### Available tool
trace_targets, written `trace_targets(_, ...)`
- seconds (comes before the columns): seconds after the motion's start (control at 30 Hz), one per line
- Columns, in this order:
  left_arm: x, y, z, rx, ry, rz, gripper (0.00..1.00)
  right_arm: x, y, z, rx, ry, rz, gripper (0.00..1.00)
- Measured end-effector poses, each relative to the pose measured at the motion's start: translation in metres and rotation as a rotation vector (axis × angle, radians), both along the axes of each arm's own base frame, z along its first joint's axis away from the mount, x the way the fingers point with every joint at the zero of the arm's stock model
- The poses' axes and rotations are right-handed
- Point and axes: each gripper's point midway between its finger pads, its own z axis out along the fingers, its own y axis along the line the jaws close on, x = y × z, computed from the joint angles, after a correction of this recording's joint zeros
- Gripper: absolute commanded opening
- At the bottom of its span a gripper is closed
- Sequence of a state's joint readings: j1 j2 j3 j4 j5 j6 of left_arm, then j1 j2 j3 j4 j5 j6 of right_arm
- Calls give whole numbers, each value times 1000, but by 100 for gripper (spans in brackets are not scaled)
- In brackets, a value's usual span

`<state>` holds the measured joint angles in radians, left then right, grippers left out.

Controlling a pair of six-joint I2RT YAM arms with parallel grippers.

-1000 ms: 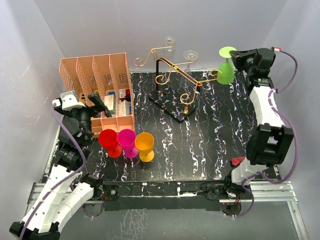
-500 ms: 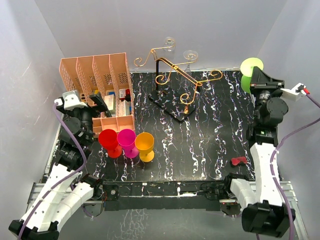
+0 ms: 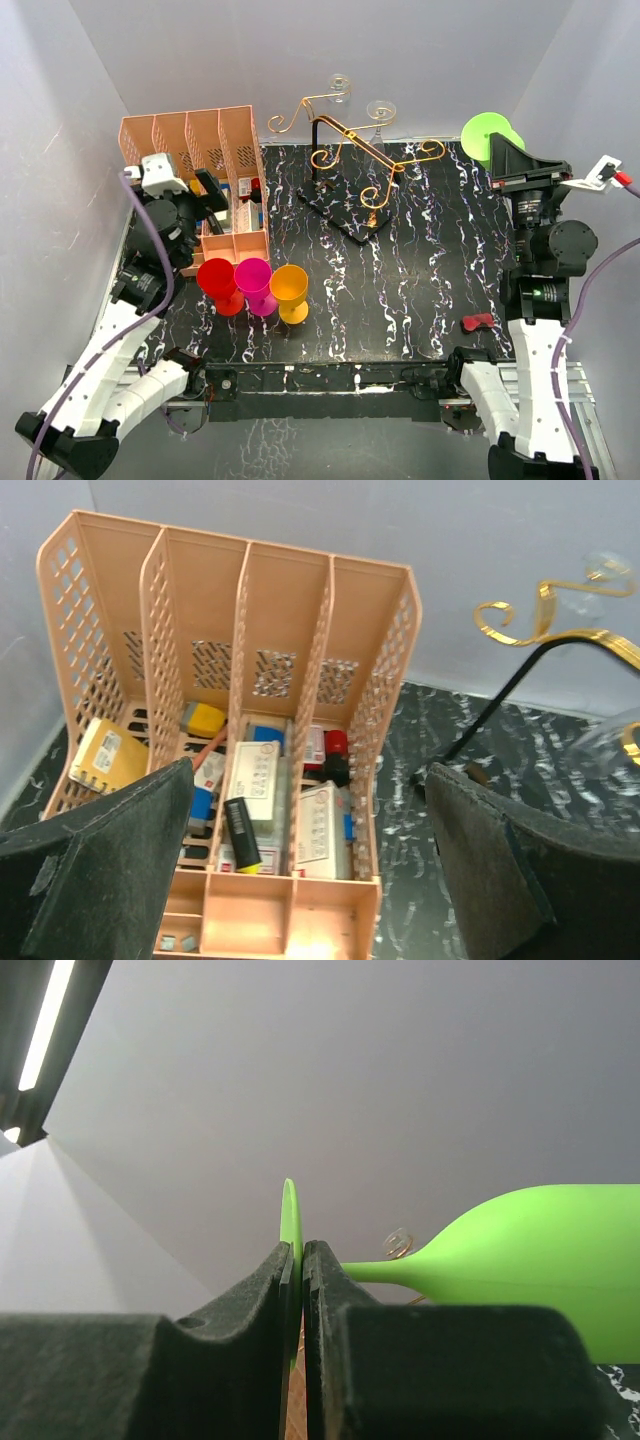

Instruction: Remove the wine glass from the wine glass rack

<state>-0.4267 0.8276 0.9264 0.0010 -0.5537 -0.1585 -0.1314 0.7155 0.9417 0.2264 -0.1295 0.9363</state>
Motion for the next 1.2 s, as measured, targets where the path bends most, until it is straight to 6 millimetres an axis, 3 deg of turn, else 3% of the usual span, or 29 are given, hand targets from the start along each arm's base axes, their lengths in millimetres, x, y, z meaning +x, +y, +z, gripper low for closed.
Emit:
trace_targets(0.23, -30, -11, 55, -217, -75, -102, 97, -22, 2, 17, -39, -8, -66, 12)
trace_targets(0.37, -42, -39, 78, -382, -91, -250, 97, -33, 20, 23, 60, -27, 46, 12)
trace_targets(0.57, -31, -108, 76, -577, 10, -531, 97, -35, 60, 14, 236, -19, 335, 14)
trace_targets(0.7, -26, -161, 77, -725, 66, -779, 97, -43, 81, 25, 376, -42, 553, 14)
trace_targets(0.87, -29, -210, 84, -944, 88, -1097, 96, -57, 95, 41, 530, -90, 798, 14)
trace_targets(1.03, -28, -234, 85, -1135, 117, -1305, 96, -60, 101, 47, 642, -93, 981, 13)
trace_targets(1.2, -40, -240, 93, -1252, 102, -1445, 94, -52, 111, 42, 664, -71, 1102, 14)
